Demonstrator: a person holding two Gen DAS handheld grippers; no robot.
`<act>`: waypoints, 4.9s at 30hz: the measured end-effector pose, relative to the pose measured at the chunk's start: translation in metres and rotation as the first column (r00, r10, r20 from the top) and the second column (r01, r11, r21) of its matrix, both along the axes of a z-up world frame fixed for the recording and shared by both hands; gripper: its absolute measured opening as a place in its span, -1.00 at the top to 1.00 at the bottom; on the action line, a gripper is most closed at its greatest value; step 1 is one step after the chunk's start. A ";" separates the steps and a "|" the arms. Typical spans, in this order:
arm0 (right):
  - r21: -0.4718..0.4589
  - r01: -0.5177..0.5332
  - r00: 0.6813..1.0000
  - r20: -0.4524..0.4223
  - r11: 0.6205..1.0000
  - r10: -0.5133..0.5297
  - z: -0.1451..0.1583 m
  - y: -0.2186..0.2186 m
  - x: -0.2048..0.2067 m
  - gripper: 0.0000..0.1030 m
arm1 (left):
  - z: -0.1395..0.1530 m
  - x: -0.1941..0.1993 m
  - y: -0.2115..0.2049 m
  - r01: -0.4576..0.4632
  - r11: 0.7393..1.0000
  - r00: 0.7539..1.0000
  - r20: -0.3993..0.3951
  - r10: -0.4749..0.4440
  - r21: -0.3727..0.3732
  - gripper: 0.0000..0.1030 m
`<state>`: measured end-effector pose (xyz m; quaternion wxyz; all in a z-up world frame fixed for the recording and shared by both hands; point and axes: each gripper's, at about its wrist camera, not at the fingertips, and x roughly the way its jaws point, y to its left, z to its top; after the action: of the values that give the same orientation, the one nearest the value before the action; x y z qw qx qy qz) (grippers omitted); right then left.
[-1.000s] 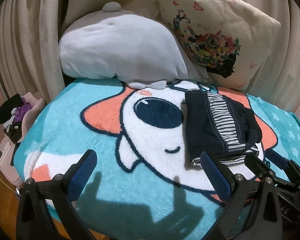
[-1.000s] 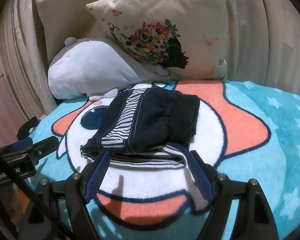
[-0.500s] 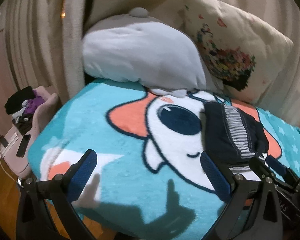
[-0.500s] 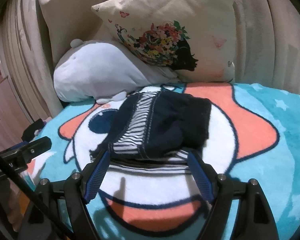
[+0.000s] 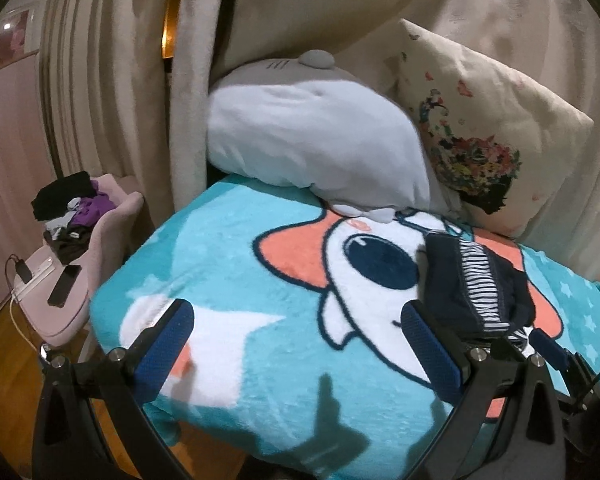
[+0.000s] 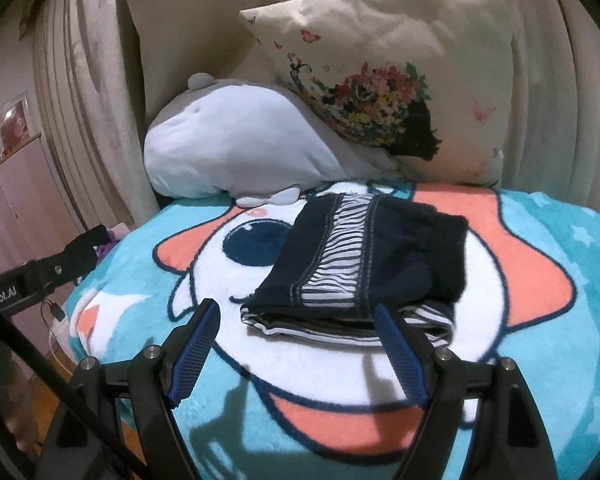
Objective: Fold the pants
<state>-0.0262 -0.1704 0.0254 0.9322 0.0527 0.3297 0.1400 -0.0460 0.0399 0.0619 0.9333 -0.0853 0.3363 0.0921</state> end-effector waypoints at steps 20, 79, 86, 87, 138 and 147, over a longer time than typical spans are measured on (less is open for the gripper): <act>0.012 0.106 0.994 -0.026 0.994 -0.105 -0.008 -0.028 0.006 -0.66 | -0.031 0.022 -0.023 0.074 0.997 0.995 -0.073 -0.074 0.001 -1.00; -0.003 0.110 0.991 -0.083 0.994 -0.109 -0.023 -0.033 0.013 -0.66 | -0.044 0.027 -0.034 0.134 0.990 0.979 -0.151 -0.138 -0.041 -1.00; 0.001 0.112 0.990 -0.085 0.994 -0.112 -0.022 -0.036 0.013 -0.66 | -0.044 0.027 -0.034 0.136 0.990 0.978 -0.152 -0.141 -0.043 -1.00; -0.002 0.113 0.990 -0.084 0.994 -0.113 -0.021 -0.036 0.013 -0.66 | -0.044 0.027 -0.034 0.136 0.990 0.978 -0.152 -0.141 -0.044 -1.00; -0.012 0.144 0.983 -0.110 0.989 -0.145 -0.032 -0.051 0.016 -0.66 | -0.057 0.030 -0.052 0.171 0.985 0.965 -0.199 -0.172 -0.022 -1.00; 0.003 0.176 0.980 -0.100 0.984 -0.175 -0.024 -0.070 0.008 -0.66 | -0.044 0.020 -0.069 0.217 0.976 0.964 -0.160 -0.212 0.013 -1.00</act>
<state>-0.0178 -0.2408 0.0017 0.9230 0.0941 0.3687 0.0566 -0.0260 -0.0287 0.0181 0.9095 -0.0265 0.4149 0.0021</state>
